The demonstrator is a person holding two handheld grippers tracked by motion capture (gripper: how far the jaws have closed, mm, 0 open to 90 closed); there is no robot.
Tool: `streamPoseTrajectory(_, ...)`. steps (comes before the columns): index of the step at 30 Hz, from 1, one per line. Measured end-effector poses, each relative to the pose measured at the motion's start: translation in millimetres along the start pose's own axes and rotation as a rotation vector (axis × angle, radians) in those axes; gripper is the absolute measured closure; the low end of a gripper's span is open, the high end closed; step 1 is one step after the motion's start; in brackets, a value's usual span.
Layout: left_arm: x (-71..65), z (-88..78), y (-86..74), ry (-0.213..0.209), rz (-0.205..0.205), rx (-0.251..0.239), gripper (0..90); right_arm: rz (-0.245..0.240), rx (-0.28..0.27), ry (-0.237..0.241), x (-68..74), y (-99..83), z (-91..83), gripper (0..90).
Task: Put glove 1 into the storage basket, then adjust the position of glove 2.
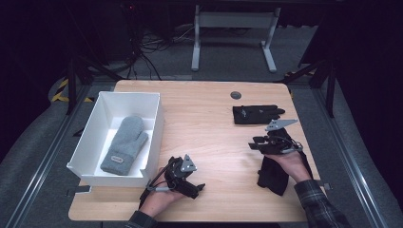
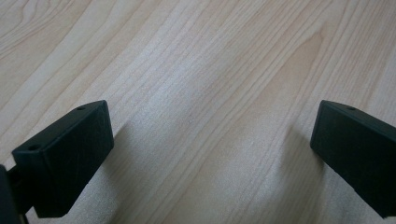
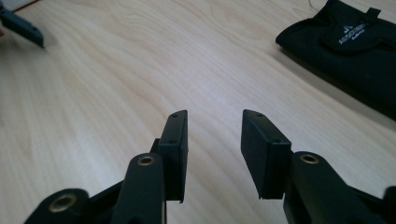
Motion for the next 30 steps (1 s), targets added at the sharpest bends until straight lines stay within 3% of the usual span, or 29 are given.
streamPoseTrajectory(9, 0.1, 0.0, 0.1, -0.002, 0.002, 0.000, 0.0, -0.005, 0.034, -0.050, -33.3, 31.1, 31.2, 61.8)
streamPoseTrajectory(19, -0.2, 0.1, 0.1, -0.003, -0.001, -0.002, 0.0, -0.005, 0.036, -0.079, -64.3, 63.0, 62.8, 61.1)
streamPoseTrajectory(26, 0.1, -0.2, -0.2, -0.002, 0.002, 0.000, 0.0, 0.003, 0.080, -0.125, -79.0, 64.4, 85.7, 61.6)
streamPoseTrajectory(30, -0.2, -0.6, -0.7, -0.001, 0.000, 0.001, 0.1, 0.009, 0.118, -0.133, -82.6, 58.5, 94.4, 67.5)
Point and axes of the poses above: each handheld gripper's, and its own axes: z roughly forward along the jaws, y roughly out of its top, x roughly to its left, the point moved 7 cm from there along z, roughly forward along the jaws, and after that the axes turned 9 degrees about y, right-handed, at the moved point
